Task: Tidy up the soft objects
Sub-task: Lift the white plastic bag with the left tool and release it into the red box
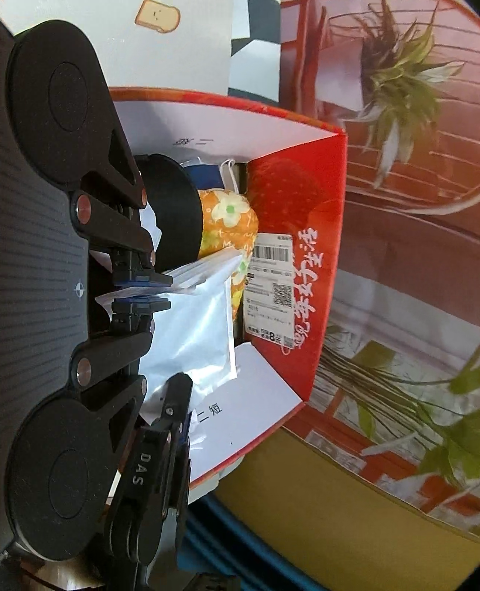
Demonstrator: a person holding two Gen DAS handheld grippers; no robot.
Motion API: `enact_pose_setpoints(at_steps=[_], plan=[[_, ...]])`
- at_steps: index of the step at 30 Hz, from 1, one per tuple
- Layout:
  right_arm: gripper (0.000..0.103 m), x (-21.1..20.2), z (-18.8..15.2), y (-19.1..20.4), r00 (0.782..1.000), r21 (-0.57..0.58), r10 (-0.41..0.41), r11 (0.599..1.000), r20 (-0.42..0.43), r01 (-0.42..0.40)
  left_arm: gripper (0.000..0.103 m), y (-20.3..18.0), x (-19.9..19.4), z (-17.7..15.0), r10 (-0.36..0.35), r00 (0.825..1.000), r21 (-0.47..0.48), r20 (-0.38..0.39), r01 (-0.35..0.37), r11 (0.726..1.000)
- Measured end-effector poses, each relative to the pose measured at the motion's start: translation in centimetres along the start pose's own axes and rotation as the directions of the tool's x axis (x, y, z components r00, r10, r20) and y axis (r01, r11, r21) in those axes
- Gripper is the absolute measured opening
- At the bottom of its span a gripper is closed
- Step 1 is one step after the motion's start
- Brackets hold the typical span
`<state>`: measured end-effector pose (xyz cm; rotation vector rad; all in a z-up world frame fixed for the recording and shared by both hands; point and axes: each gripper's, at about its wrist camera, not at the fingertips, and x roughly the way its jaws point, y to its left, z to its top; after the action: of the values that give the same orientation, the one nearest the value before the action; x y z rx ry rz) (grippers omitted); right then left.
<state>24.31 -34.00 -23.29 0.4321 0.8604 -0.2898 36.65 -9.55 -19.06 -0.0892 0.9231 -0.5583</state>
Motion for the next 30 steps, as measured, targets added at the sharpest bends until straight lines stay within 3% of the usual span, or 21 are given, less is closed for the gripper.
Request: enact_pose_setpoints(at_steps=[7,13,18,22,30], plan=[[0.01,2.1,0.5,0.6,0.993,-0.005,-0.058,0.998,-0.1,0.058,0.007,0.1,1.2,0.2,0.014,0.999,-0.003,-0.044,-0.014,1.0],[0.012,2.3,0.2,0.5,0.99,0.018,-0.083,0.996,-0.117,0.086,0.01,-0.5,0.8,0.2,0.034,0.999,0.006,-0.034,-0.034,0.999],[0.015,1.1,0.1,1.0,0.992,0.011,-0.099,0.995,-0.077,0.1,0.019,-0.7,-0.9,0.2,0.062,0.998,0.023,-0.017,-0.062,0.998],[0.037,-1.2,0.0,1.9,0.991,-0.046,-0.136,0.99,-0.01,0.135,0.038,-1.0,-3.2,0.0,0.102,0.995,0.043,0.024,-0.103,0.994],[0.049,-6.8,-2.0,1.7,0.986,-0.052,-0.101,0.993,0.132,0.109,0.055,-1.6,-7.4,-1.6,0.14,0.988,0.052,0.073,-0.144,0.988]])
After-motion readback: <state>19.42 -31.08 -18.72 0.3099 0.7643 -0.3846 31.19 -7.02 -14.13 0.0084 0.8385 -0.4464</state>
